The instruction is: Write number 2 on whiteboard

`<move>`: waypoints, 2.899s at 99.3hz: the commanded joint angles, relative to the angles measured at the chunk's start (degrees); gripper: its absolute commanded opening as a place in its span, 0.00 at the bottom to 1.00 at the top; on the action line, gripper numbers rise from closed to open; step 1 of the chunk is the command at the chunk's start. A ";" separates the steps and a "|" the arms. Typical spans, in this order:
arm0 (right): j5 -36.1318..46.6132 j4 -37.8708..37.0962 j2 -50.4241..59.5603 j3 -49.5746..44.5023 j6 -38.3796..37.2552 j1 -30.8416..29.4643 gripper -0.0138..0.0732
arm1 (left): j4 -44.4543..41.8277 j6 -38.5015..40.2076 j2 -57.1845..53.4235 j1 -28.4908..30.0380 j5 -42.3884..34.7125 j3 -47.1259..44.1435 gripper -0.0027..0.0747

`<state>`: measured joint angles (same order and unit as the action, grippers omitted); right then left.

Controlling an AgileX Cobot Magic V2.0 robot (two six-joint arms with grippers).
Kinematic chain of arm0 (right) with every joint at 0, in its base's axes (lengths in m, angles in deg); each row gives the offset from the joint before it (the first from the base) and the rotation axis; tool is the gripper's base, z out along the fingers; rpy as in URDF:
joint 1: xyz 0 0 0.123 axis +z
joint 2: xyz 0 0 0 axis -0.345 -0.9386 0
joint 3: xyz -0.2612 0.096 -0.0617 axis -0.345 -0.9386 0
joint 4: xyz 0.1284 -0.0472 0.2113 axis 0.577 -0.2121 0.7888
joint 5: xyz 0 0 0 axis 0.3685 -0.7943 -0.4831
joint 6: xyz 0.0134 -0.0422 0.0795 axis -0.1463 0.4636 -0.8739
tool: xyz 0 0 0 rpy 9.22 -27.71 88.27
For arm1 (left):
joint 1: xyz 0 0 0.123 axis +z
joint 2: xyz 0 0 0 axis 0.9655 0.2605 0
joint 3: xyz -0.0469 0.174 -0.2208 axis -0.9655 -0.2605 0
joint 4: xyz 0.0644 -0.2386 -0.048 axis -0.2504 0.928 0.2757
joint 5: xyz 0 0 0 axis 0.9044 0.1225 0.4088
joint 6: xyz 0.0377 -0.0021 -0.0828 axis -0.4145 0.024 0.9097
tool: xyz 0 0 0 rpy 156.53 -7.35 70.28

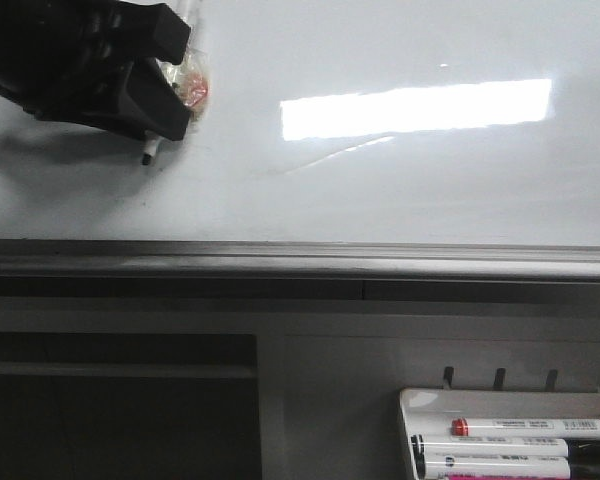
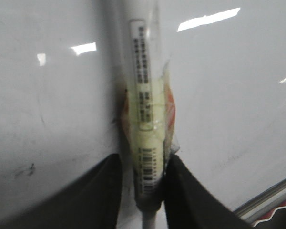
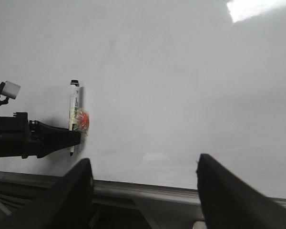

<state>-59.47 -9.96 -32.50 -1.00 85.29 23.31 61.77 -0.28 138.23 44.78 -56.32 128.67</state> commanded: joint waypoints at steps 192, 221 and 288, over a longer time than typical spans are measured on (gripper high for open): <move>4.72 25.06 -48.30 29.92 45.85 43.67 0.41 | -6.69 -40.02 -29.11 -12.14 31.82 6.23 0.01; 2.15 25.04 -49.14 29.92 45.85 43.67 0.07 | -6.35 -39.81 -29.11 -12.14 31.49 6.23 0.01; 7.60 23.70 -50.06 29.92 45.85 43.67 0.08 | -6.92 -23.84 -39.54 -10.34 21.93 6.23 0.67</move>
<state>-55.43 12.57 -83.25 27.16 131.21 66.84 54.87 -28.17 101.88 33.43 -29.70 132.92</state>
